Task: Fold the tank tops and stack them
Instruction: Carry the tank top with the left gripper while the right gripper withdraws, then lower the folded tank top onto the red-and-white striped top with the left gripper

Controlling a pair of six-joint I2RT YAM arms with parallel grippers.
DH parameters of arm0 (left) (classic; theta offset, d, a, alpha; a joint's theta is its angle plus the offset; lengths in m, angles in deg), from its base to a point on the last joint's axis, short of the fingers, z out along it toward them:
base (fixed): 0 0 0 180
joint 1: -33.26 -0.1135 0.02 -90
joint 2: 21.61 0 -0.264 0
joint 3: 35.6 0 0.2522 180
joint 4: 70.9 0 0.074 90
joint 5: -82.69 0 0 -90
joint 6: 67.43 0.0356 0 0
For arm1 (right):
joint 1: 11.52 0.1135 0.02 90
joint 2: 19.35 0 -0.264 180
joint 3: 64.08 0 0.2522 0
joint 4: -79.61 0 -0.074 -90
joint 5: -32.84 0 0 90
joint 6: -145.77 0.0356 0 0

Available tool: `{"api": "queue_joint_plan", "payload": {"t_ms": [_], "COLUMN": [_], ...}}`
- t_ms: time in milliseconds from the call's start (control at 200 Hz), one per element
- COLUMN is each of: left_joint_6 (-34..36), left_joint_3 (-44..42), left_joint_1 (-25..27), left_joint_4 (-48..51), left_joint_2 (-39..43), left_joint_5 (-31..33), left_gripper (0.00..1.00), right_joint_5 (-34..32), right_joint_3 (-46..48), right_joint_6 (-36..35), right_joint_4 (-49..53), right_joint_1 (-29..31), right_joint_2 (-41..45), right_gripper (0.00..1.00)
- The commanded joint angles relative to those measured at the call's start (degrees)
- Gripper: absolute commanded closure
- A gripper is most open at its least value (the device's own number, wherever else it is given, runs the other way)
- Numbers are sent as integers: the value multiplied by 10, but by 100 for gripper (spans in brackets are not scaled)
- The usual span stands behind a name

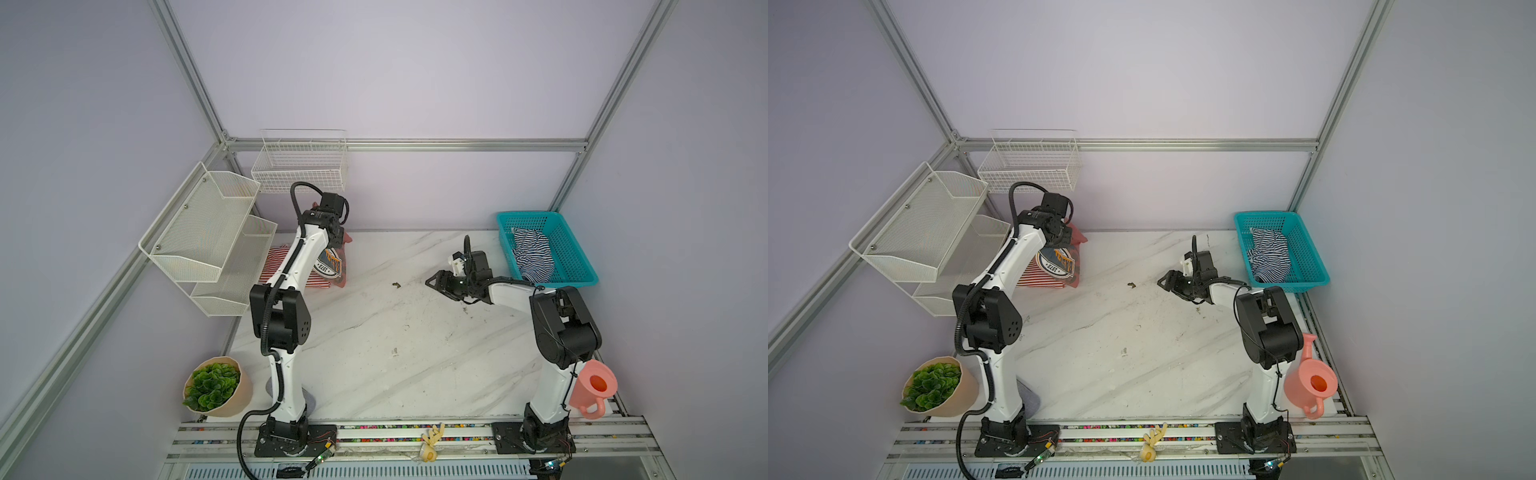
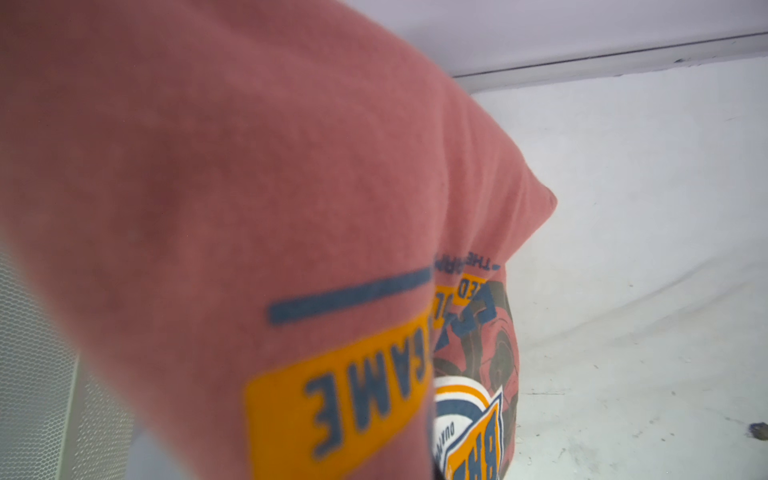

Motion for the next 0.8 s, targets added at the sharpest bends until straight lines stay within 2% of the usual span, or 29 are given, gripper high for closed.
{"api": "queue_joint_plan", "payload": {"t_ms": [0, 360, 530, 680, 750, 795], "left_joint_6": [16, 26, 40, 41, 36, 32], "left_joint_3": [-42, -92, -97, -66, -52, -45], "left_joint_1": [-23, -74, -91, -116, -129, -136], "left_joint_4": [-47, -90, -110, -110, -109, -109], "left_joint_2": [42, 55, 26, -19, -32, -37], "left_joint_5": [21, -6, -27, -14, -8, -5], "left_gripper": [100, 100, 100, 100, 71, 58], "right_joint_5": [2, 3, 3, 1, -2, -5], "right_joint_3": [7, 4, 3, 4, 5, 6], "right_joint_6": [4, 7, 6, 6, 5, 4], "right_joint_4": [-10, -9, -5, 1, 5, 9], "right_joint_1": [2, 3, 3, 4, 3, 3], "right_joint_2": [-4, -10, -10, 0, 5, 9], "right_gripper": [30, 30, 30, 30, 30, 30]}}
